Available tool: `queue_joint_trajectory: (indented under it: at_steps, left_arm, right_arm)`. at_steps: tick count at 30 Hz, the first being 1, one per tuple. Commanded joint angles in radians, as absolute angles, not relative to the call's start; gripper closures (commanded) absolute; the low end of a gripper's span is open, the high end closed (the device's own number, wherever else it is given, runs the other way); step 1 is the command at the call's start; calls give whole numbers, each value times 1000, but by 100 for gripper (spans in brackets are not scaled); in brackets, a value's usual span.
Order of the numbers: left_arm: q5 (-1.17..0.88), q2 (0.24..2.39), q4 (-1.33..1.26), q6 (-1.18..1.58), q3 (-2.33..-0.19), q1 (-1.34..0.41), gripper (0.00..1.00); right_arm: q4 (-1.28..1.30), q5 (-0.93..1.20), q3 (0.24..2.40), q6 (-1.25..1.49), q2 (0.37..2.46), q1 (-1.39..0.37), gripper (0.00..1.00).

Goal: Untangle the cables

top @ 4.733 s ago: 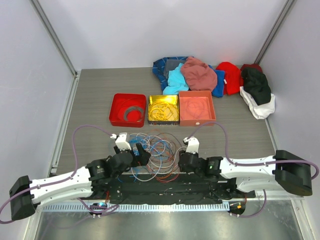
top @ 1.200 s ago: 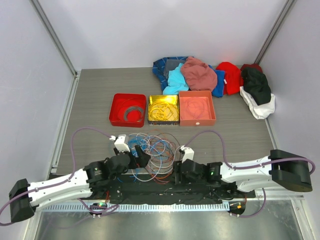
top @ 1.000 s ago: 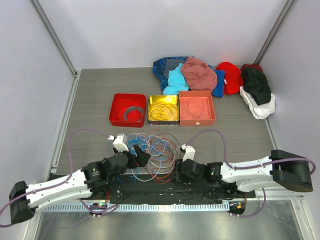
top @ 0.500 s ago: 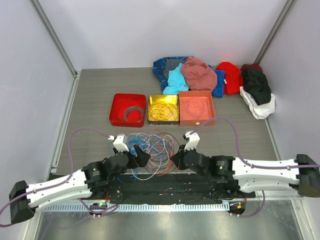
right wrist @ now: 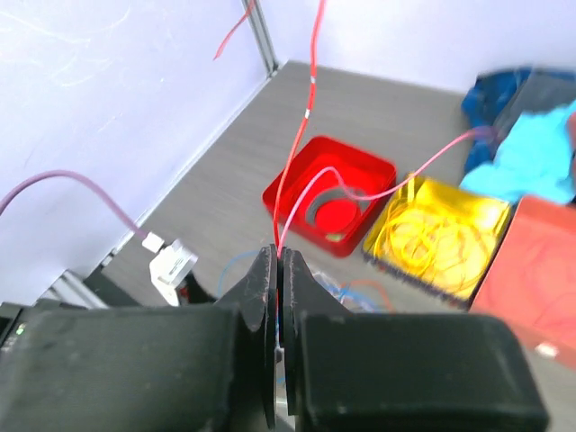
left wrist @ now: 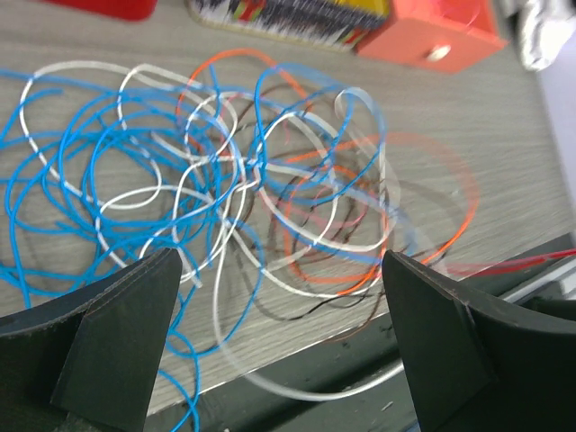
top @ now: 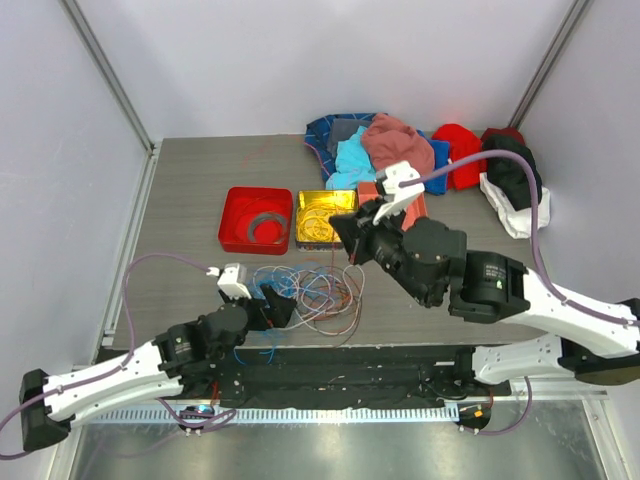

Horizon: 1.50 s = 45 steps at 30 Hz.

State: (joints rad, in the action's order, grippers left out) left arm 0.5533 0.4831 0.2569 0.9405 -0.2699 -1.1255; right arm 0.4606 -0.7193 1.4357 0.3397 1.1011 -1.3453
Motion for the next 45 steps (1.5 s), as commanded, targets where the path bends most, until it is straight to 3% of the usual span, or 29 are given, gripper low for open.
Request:
queue_joint_trajectory:
  at_steps: [1,10,20,27,32,40,45]
  left_arm:
    - [632,425,275,887,-327,-1127,0]
    - [666,339,327,871,-333,-1127,0]
    - [709,279,305,801,-353,-1129,0]
    - [600,328,118,704,-347,-1127,0]
    - [488,434,-176,586,-353,-1127,0]
    - [479,676,-301,495,-452,-1127,0]
    - [476,709,-365,488,-471,-1127,0]
  right_arm:
    - [512,-749,1632,134,1201,-1348,99]
    - [517,-746,1998,6,1339,-1348,99]
    - [537,-678,2216,-18,1404,-1348,99]
    - [545,-667,2157,20,1401,-1348,99]
    - [540,-658,2126,37,1391,-1347,99]
    - [540,-646,2083,57,1367,-1347,99]
    - [540,-644,2051,67,1342,-1348,99]
